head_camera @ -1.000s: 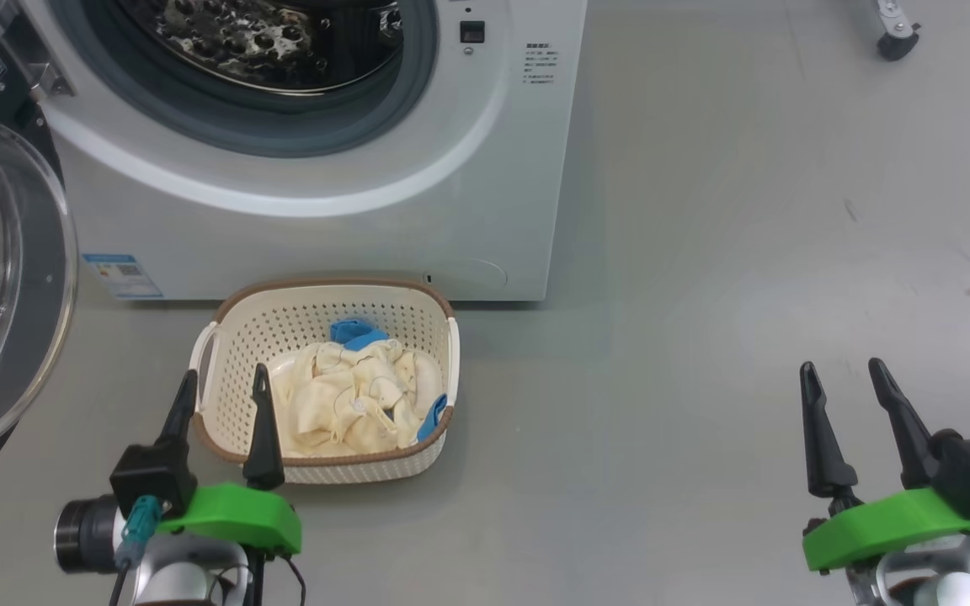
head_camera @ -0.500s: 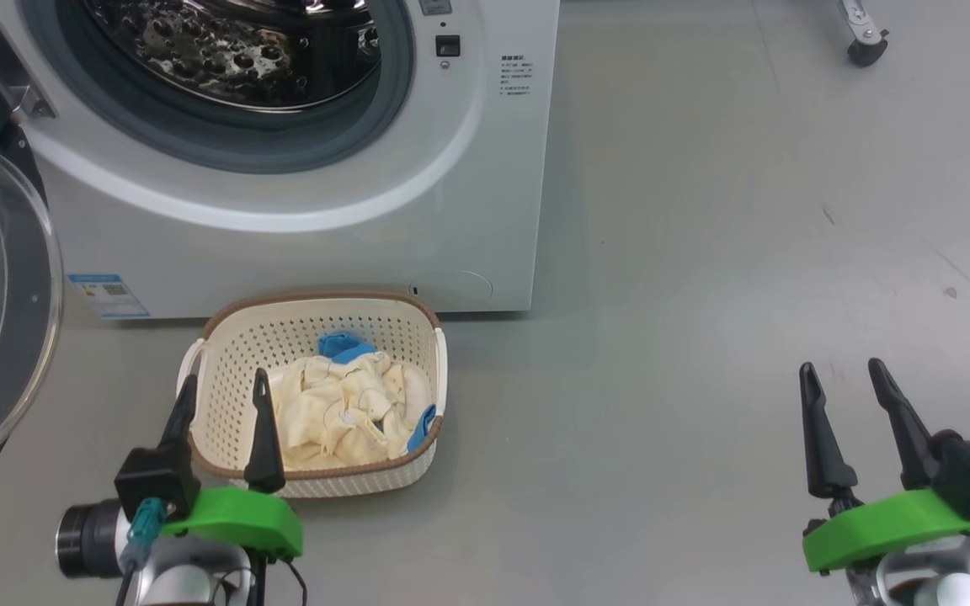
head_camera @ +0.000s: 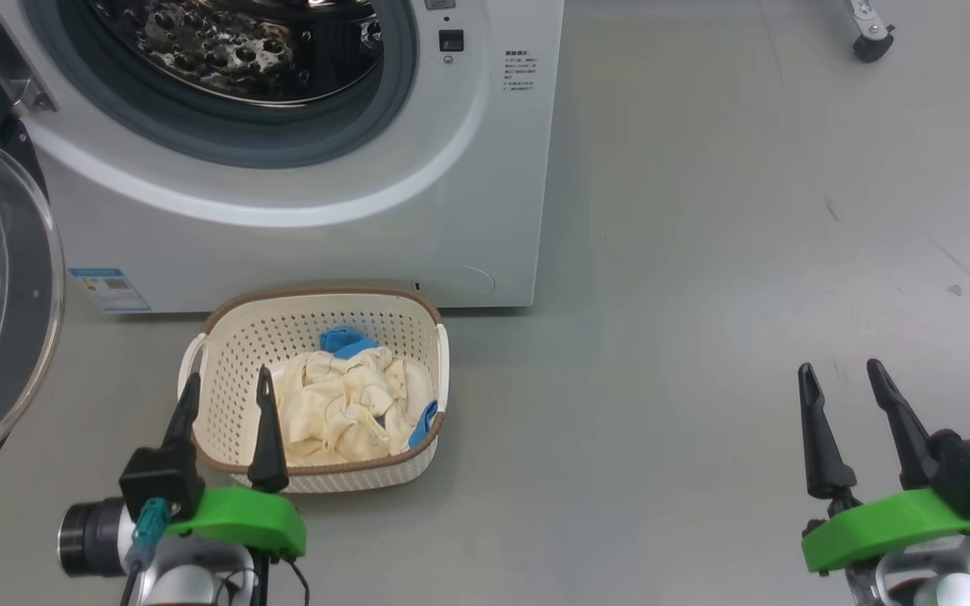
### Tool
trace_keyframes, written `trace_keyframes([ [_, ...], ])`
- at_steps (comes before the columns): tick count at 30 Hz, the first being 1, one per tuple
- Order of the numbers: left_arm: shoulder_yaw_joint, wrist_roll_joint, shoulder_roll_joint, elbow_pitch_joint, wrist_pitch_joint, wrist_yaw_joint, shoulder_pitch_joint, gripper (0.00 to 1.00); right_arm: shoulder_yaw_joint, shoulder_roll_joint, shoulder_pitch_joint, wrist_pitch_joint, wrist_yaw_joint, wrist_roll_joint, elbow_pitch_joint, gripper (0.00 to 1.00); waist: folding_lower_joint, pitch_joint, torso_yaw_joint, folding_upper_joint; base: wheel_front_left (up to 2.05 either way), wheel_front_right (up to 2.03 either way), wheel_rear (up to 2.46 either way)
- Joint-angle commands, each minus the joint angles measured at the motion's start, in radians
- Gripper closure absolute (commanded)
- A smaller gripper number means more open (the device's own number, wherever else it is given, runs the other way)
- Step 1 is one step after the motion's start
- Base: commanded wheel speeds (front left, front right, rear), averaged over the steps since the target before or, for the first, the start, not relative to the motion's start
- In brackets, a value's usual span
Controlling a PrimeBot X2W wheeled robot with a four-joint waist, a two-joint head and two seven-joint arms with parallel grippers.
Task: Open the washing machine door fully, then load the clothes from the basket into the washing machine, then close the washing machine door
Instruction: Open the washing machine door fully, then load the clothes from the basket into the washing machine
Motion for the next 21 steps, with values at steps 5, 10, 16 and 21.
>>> trace_keyframes([
  [5, 0.031, 0.004, 0.024, -0.05, 0.01, 0.012, -0.018, 0.0, 0.018, -0.01, -0.015, -0.007, 0.004, 0.0, -0.028, 0.0, 0.0, -0.003, 0.004, 0.0, 0.0, 0.0, 0.0],
  [10, 0.026, -0.001, 0.024, -0.066, 0.02, 0.016, -0.003, 0.0, 0.018, -0.01, -0.013, -0.006, 0.004, -0.003, -0.029, 0.0, 0.0, -0.006, 0.008, 0.0, 0.0, 0.0, 0.0],
  [16, 0.016, -0.004, 0.025, -0.086, 0.032, 0.022, 0.015, 0.0, 0.018, -0.01, -0.011, -0.003, 0.004, -0.005, -0.031, 0.0, 0.0, -0.007, 0.013, 0.0, 0.18, -0.18, 0.0],
  [21, 0.008, -0.01, 0.03, -0.098, 0.036, 0.015, 0.022, 0.0, 0.018, -0.01, -0.009, -0.002, 0.004, -0.006, -0.032, 0.0, 0.0, -0.01, 0.014, 0.0, 0.89, -0.89, 0.0],
])
